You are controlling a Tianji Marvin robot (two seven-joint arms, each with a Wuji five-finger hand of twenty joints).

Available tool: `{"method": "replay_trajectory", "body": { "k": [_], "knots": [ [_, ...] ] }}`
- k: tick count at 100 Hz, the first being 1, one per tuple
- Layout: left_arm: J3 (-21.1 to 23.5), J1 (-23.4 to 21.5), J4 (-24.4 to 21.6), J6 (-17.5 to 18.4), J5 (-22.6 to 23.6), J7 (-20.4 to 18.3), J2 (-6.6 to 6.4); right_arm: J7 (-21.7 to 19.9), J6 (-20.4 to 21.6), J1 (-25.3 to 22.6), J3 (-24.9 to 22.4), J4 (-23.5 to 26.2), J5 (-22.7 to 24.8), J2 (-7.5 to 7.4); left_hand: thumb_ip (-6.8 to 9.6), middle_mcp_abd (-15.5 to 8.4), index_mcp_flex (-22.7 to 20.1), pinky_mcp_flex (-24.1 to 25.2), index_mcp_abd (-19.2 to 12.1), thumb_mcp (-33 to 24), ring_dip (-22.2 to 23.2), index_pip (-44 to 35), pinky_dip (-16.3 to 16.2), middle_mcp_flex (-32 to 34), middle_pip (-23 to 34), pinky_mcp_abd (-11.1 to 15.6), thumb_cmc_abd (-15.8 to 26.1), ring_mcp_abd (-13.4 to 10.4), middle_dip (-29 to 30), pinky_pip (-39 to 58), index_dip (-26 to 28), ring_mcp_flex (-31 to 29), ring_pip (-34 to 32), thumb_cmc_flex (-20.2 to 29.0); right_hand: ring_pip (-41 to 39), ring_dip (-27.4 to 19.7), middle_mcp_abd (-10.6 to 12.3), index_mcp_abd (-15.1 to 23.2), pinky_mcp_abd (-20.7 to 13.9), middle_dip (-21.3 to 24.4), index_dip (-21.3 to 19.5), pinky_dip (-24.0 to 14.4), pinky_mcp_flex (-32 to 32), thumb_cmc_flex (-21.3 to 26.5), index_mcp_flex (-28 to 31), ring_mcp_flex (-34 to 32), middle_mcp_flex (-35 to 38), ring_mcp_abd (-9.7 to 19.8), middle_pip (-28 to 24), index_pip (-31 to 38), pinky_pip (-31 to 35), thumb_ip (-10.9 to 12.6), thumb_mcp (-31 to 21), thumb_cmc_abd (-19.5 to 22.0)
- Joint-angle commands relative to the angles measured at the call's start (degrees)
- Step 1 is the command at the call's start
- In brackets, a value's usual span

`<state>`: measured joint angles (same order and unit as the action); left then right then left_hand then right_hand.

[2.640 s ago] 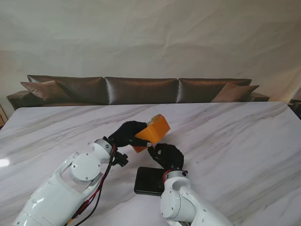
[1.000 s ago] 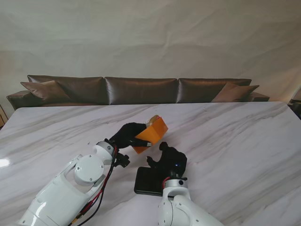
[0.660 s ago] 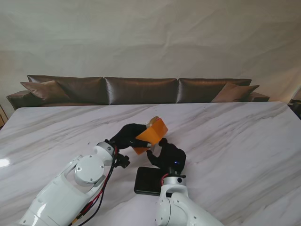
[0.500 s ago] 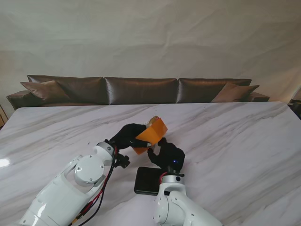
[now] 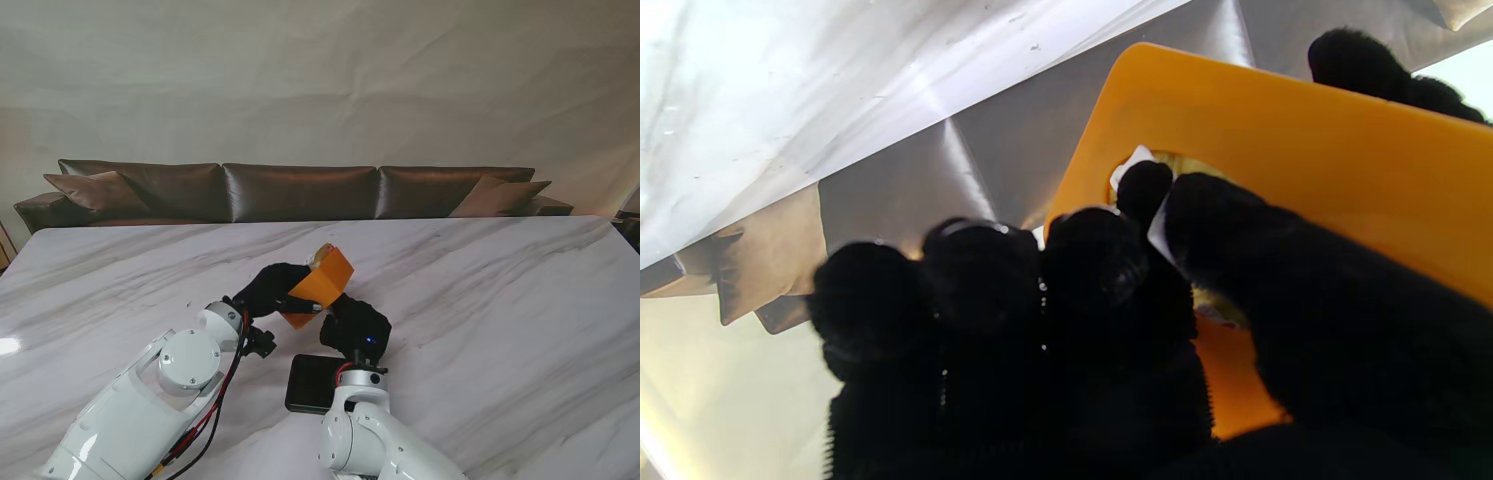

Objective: Refill a tissue box and feed the first sheet

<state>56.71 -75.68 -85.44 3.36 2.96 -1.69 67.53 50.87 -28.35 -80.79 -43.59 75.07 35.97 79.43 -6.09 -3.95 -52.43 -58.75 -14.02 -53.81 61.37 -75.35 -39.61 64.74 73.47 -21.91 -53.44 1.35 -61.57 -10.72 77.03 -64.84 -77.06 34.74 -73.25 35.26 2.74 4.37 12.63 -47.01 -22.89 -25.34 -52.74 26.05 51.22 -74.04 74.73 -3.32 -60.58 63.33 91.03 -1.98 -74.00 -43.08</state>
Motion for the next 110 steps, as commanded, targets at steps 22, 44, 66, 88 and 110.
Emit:
{"method": "replay_trajectory", "body": {
  "k": [22,44,66,88,110],
  "knots": [
    [-0.1,0.1,0.2,-0.1,-0.2,-0.1,0.54,0.0,1.5,-1.0,-0.2,0.1,-0.4,0.26,17.40,-0.9,-5.1,-2.2,-4.6,-12.6,0.5,-7.0,0.8,5.5,6.0,15.5,10.0,-3.9,-1.2,116.1,2.2,-7.5,-9.0,12.1,-7.0,2.7,2.9,13.0,-2.7,-2.1,-5.7,0.9,-4.3,-1.2,8.3,-1.5,8.1,4.5,-2.1,1.5,5.0,8.3,-11.4,-7.7],
    [0.0,0.2,0.1,-0.1,0.1,0.7,0.72,-0.5,1.5,-2.5,-0.2,0.8,-0.4,-0.03,17.47,-0.9,-5.1,-2.3,-4.6,-12.7,0.5,-7.0,0.9,5.5,6.0,15.6,10.1,-3.9,-1.2,116.2,2.2,-7.5,-9.0,12.2,-7.7,3.3,2.4,12.5,-2.5,-2.3,-6.1,1.1,-5.0,-1.5,9.8,-1.5,8.3,4.8,-3.5,1.3,5.1,11.2,-11.9,-9.2],
    [-0.3,0.5,0.8,0.3,0.5,1.4,0.90,-1.6,1.3,-4.0,-0.4,2.3,0.0,-0.62,17.70,-0.9,-5.1,-2.4,-4.6,-12.7,0.5,-7.0,0.9,5.5,6.0,15.5,10.2,-4.0,-1.2,116.2,2.2,-7.5,-9.1,12.3,-8.1,3.5,2.1,11.9,-2.3,-2.2,-6.6,1.1,-5.3,-1.4,10.4,-1.5,8.4,4.9,-4.6,1.4,5.2,12.4,-12.3,-9.7],
    [-0.2,0.6,1.1,0.5,0.7,1.7,0.97,-2.8,0.8,-5.4,-1.0,4.0,1.0,-1.49,17.91,-0.8,-5.1,-2.4,-4.6,-12.5,0.5,-7.0,1.0,5.4,6.0,15.5,10.3,-4.0,-1.3,116.2,2.2,-7.5,-9.1,12.3,-8.0,3.5,2.1,11.8,-2.1,-1.7,-6.6,1.2,-5.2,-1.6,10.4,-1.4,8.2,4.7,-4.9,1.1,5.2,12.8,-11.8,-9.4],
    [-0.1,0.7,1.0,0.3,1.8,2.0,0.88,-5.0,1.9,-6.3,-1.8,5.2,-0.1,-2.16,18.05,-0.8,-5.1,-2.4,-4.6,-12.4,0.5,-7.0,1.0,5.4,6.0,15.5,10.3,-4.0,-1.3,116.3,2.2,-7.5,-9.1,12.3,0.8,-0.6,-1.7,2.6,1.6,-0.5,2.7,1.8,0.4,-8.8,1.1,-1.2,3.7,-1.7,3.4,-4.6,1.8,7.6,-5.4,-3.3]
  ]
}}
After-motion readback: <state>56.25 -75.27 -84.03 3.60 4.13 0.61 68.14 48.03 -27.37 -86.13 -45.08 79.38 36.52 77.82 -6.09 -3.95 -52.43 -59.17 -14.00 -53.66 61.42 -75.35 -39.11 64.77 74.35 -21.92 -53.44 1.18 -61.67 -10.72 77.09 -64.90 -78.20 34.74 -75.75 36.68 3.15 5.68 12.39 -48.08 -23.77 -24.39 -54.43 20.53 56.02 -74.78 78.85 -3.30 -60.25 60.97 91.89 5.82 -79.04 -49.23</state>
